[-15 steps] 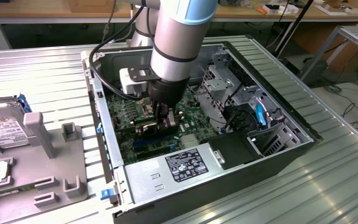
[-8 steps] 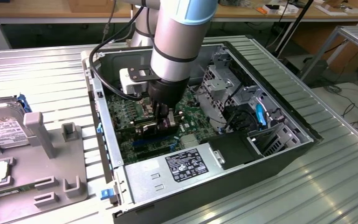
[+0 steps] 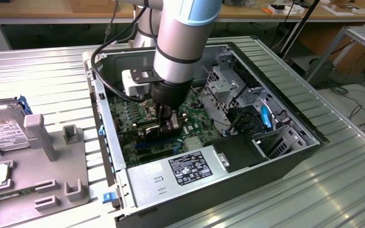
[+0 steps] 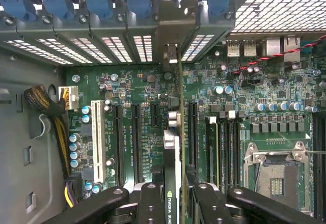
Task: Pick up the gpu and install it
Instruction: 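Insert the gpu into the slot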
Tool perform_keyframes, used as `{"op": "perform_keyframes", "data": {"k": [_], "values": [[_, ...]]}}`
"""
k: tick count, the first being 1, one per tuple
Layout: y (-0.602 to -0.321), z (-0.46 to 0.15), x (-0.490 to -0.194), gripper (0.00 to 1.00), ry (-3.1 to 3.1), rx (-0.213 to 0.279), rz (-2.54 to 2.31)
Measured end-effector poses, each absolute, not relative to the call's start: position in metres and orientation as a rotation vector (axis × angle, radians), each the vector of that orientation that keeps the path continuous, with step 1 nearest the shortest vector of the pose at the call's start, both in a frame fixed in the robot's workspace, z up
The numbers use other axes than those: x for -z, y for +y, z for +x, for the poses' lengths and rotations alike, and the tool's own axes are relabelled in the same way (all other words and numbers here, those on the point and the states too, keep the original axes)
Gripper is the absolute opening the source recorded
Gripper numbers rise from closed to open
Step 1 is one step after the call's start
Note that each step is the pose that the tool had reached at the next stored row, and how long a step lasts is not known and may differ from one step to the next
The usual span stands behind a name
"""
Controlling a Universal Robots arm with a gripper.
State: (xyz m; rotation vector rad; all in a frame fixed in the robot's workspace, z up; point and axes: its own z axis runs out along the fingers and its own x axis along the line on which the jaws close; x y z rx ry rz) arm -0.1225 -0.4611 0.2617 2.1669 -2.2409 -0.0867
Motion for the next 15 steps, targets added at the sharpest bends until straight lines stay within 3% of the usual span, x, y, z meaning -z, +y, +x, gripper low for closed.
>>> {"op": "perform_keyframes", "data": {"k": [15], "values": [[-0.4611, -0.1226, -0.2617, 0.27, -2.24, 0.087, 2.166]]}}
